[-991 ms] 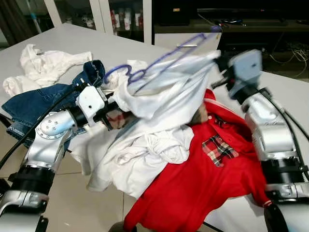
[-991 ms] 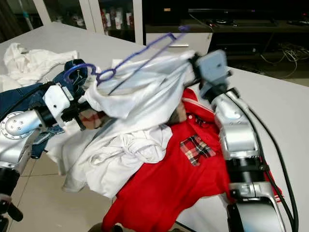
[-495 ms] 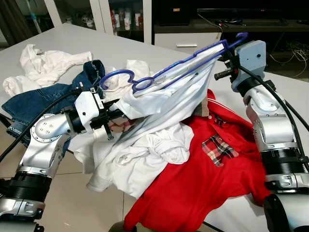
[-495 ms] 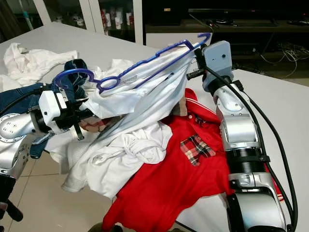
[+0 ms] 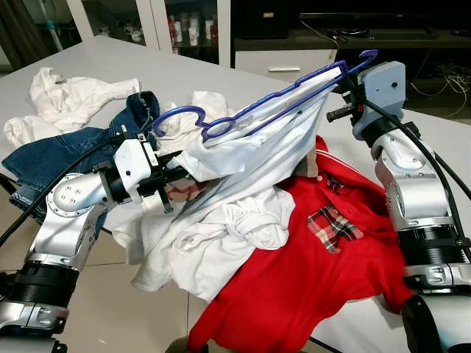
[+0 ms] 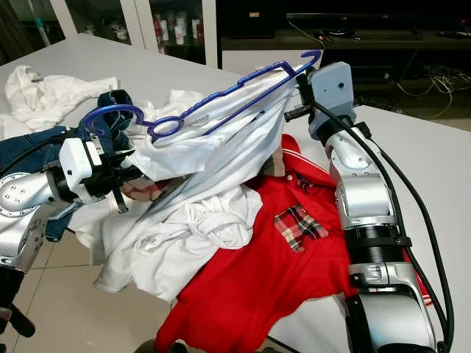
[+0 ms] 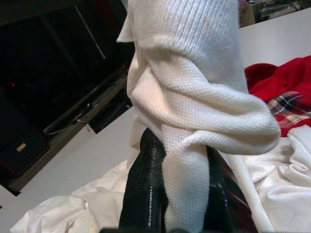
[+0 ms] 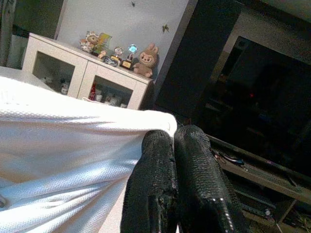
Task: Hang hanger
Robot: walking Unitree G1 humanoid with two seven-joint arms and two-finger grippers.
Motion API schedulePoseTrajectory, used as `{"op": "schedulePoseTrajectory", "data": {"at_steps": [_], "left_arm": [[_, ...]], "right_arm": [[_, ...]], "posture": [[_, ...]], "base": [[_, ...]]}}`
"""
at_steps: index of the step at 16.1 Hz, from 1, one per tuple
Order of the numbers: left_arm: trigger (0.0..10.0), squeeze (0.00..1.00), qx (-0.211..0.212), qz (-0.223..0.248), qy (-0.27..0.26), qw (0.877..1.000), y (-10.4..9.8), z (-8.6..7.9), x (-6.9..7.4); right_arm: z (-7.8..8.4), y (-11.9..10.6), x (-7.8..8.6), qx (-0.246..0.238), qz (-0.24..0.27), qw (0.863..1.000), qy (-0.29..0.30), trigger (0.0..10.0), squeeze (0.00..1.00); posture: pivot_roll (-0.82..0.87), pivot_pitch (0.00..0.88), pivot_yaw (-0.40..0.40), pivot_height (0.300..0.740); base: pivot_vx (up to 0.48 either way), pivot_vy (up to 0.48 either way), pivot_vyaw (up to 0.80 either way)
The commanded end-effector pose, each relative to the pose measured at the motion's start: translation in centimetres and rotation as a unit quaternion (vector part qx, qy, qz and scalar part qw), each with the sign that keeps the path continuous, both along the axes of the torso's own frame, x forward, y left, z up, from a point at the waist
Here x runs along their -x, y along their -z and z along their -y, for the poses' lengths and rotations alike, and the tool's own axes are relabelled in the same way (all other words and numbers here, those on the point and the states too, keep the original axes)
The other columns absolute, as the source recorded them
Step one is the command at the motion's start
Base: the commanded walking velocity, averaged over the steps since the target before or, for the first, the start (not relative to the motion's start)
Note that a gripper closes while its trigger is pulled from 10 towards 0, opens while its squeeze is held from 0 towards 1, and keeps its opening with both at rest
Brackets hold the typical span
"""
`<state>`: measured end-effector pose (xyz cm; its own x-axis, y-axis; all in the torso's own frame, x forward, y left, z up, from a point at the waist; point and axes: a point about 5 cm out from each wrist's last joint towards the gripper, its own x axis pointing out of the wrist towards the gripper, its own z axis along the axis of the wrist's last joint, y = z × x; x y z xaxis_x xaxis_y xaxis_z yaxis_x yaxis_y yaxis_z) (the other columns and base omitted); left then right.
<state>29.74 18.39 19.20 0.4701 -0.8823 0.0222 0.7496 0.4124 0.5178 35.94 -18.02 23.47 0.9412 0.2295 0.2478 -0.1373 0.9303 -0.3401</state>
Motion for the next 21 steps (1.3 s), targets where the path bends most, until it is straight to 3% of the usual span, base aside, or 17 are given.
{"op": "schedulePoseTrajectory", "data": {"at_steps": [1,5,6,7,10,12,14,16,18,21], "left_arm": [[0.0,0.0,-0.005,0.007,0.004,1.0,-0.4,-0.1,0.1],[0.0,0.0,-0.013,-0.007,0.013,1.0,-0.3,-0.2,0.3],[0.0,0.0,-0.028,-0.062,-0.046,0.997,2.4,-0.9,-0.6],[0.0,0.0,-0.042,-0.084,-0.078,0.993,4.1,-1.0,-0.9],[0.0,0.0,-0.075,-0.085,-0.094,0.989,5.0,-1.2,-1.1],[0.0,0.0,-0.087,-0.077,-0.099,0.988,4.6,-1.7,-1.5],[0.0,0.0,-0.097,-0.066,-0.091,0.989,4.4,-1.8,-1.6],[0.0,0.0,-0.109,-0.077,-0.057,0.989,4.4,-2.0,-1.0],[0.0,0.0,-0.111,-0.081,-0.047,0.989,4.4,-2.3,-0.6],[0.0,0.0,-0.123,-0.094,-0.046,0.987,4.5,-2.9,-0.5]], "right_arm": [[1.1,-1.0,-0.1,-0.007,0.018,1.0,0.023,0.0,0.0],[1.2,-1.3,-0.3,-0.006,0.022,0.999,0.025,0.0,0.0],[-2.2,0.9,2.1,0.004,0.001,0.992,-0.127,10.0,0.0],[-3.8,2.1,3.5,0.006,-0.009,0.981,-0.194,10.0,0.0],[-4.6,2.6,3.9,0.009,-0.011,0.976,-0.217,10.0,0.0],[-4.8,3.1,4.3,0.021,-0.011,0.973,-0.229,10.0,0.0],[-3.9,3.2,3.8,0.027,-0.015,0.982,-0.188,10.0,0.0],[-1.7,2.9,2.2,0.023,-0.012,0.996,-0.088,10.0,0.0],[-0.1,2.5,1.4,0.012,-0.013,0.999,-0.031,10.0,0.0],[0.9,2.3,0.9,0.003,-0.019,1.0,0.002,10.0,0.0]], "posture": [[0.08,0.0,0.007,0.74],[0.08,0.0,0.007,0.74],[0.08,0.0,0.008,0.74],[0.08,0.0,0.009,0.74],[0.08,0.0,0.011,0.74],[0.08,0.0,0.014,0.74],[0.08,0.0,0.017,0.74],[0.08,0.0,0.017,0.74],[0.08,0.0,0.016,0.74],[0.08,0.0,0.011,0.74]], "base": [[0.0,0.0,0.0],[0.0,0.0,0.0],[0.0,0.0,0.0],[0.0,0.0,0.0],[0.0,0.0,0.0],[0.0,0.0,0.0],[0.0,0.0,0.0],[0.0,0.0,0.0],[0.0,0.0,0.0],[0.0,0.0,0.0]]}}
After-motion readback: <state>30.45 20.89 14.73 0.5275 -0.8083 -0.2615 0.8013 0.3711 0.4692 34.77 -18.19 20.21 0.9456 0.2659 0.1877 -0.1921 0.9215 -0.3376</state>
